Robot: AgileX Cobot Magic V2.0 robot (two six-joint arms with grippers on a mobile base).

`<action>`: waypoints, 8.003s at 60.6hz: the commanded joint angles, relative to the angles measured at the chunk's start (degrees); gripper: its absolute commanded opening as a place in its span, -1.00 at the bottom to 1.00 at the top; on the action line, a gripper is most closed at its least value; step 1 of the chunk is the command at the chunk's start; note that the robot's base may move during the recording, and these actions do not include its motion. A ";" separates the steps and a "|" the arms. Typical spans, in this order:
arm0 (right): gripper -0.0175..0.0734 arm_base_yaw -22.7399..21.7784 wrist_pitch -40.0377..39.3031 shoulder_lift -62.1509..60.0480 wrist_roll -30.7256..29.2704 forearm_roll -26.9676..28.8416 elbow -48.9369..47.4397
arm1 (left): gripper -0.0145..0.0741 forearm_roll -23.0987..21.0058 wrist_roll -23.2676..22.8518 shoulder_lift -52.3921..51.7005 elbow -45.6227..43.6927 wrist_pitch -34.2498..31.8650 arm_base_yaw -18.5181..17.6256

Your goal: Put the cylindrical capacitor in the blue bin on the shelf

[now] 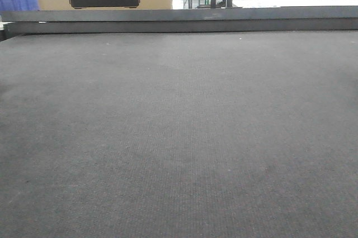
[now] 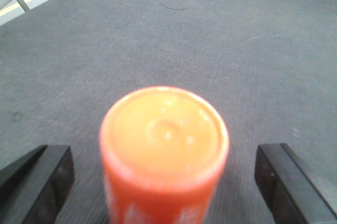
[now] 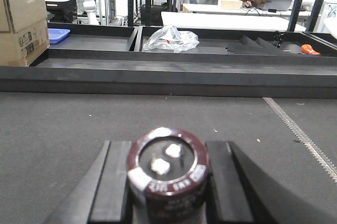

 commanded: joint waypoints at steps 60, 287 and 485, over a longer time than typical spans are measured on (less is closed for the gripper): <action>-0.69 1.24 19.52 -0.62 -0.44 -0.36 -4.50 | -0.92 6.85 -0.03 -18.08 -4.29 23.21 -0.32; -0.69 12.00 49.73 -29.69 -4.50 4.59 -9.09 | -0.92 14.32 -0.03 -65.11 -8.19 75.13 -7.97; -0.69 12.00 49.74 -29.69 -4.50 4.69 -9.09 | -0.92 14.32 -0.03 -65.51 -8.19 75.13 -7.97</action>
